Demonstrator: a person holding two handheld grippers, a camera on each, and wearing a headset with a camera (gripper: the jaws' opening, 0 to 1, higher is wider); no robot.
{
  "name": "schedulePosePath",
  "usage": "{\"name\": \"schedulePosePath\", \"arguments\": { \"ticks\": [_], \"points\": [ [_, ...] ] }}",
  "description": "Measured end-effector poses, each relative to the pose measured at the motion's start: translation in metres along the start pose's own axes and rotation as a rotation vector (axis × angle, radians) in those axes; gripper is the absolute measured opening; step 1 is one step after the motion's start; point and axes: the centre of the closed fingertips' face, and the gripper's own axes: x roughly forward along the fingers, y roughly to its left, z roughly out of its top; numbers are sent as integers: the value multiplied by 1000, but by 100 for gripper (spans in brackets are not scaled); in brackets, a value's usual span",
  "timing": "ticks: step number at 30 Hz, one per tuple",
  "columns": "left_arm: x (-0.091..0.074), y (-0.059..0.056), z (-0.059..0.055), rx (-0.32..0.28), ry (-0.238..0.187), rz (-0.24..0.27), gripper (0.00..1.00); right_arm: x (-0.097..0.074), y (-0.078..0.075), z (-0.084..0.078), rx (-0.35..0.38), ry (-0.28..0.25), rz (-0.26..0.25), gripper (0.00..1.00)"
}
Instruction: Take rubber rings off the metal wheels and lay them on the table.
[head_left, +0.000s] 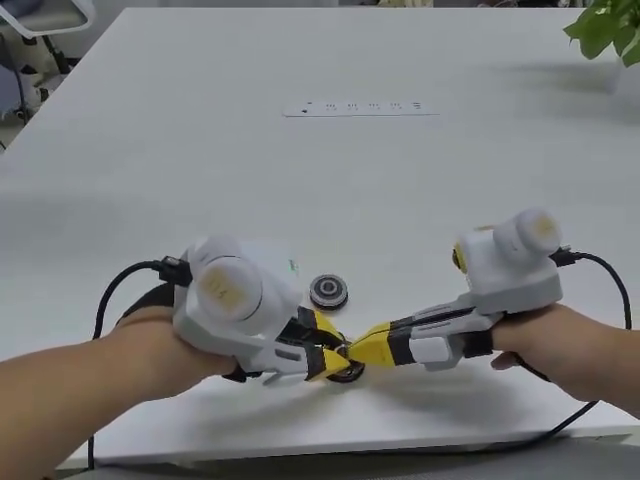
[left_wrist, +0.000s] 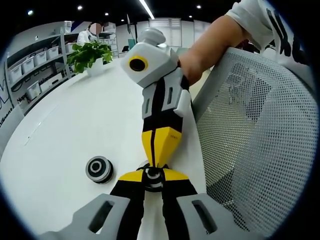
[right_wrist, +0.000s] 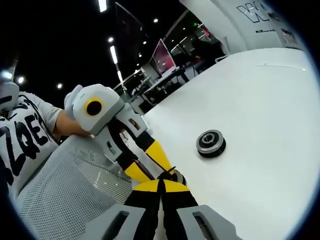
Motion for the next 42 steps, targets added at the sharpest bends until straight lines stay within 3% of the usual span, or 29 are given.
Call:
{"name": "schedulePosePath", "arguments": {
  "ticks": [10,26,42],
  "points": [
    [0,0,1,2,-4,1,7,-7,-1,-1,6,-13,-29,0],
    [0,-1,2,1,3,-4,8,-9,-1,-3,-7,2,-33,0],
    [-7,-10,4,13,8,-43,20,-12,-3,1,-7,-9,-26,0]
  ]
}}
